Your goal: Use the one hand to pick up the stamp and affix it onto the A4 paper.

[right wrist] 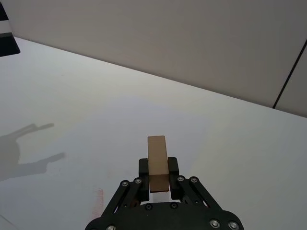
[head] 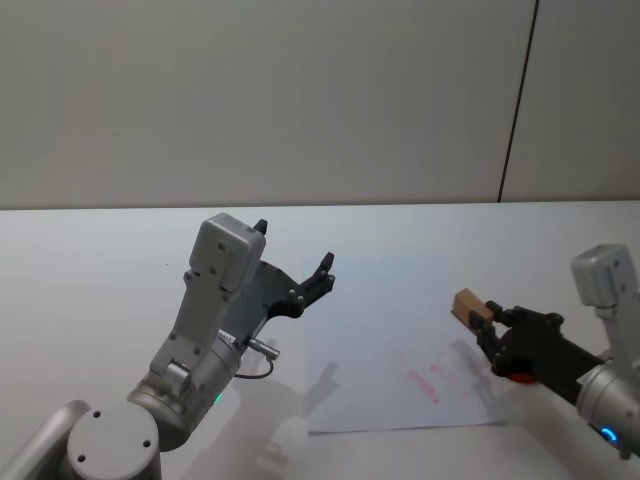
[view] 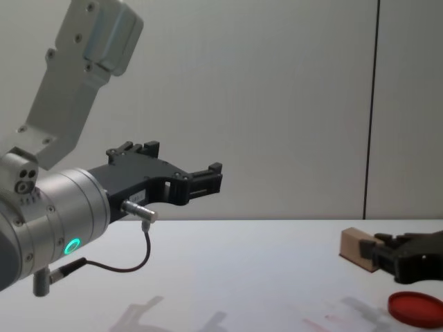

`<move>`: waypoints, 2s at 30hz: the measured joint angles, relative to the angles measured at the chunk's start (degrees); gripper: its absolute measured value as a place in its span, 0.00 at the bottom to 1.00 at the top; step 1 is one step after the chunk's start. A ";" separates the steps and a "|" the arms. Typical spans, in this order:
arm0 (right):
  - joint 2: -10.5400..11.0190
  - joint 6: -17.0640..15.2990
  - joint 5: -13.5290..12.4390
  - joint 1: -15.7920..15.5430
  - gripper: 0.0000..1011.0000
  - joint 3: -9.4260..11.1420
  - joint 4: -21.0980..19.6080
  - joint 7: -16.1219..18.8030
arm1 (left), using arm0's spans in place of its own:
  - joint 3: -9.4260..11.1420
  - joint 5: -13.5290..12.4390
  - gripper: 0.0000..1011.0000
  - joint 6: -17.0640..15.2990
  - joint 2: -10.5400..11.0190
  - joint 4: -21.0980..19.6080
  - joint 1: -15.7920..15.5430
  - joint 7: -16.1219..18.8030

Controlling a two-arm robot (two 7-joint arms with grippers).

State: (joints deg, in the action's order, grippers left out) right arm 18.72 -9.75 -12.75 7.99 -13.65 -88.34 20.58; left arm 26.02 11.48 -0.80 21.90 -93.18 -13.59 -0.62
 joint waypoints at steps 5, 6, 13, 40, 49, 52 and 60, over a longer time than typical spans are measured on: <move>-0.99 -0.42 0.01 0.69 0.21 -0.70 0.99 0.25 | 0.00 0.00 0.98 0.00 0.00 0.00 0.00 0.00; -1.30 -0.55 0.06 0.91 0.21 -0.91 1.36 0.27 | 0.00 0.00 0.98 0.00 0.00 0.00 0.00 0.00; -2.45 -1.23 0.14 1.77 0.21 -1.68 3.02 0.27 | 0.00 0.00 0.98 0.00 0.00 0.00 0.00 0.00; -5.21 -2.53 2.15 4.19 0.21 -3.96 8.94 0.86 | 0.00 0.00 0.98 0.00 0.00 0.00 0.00 0.00; -5.29 -3.25 2.75 4.86 0.21 -3.99 9.60 1.48 | 0.00 0.00 0.98 0.00 0.00 0.00 0.00 0.00; -5.28 -3.51 2.88 5.02 0.21 -3.98 9.69 1.67 | 0.00 0.00 0.98 0.00 0.00 0.00 0.00 0.00; -5.02 -3.76 2.48 5.05 0.21 -3.74 9.23 1.82 | 0.00 0.00 0.98 0.00 0.00 0.00 0.00 0.00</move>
State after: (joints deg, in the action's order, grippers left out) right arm 13.70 -13.51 -10.27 13.04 -17.40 -79.10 22.40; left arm 26.02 11.48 -0.80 21.90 -93.18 -13.59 -0.62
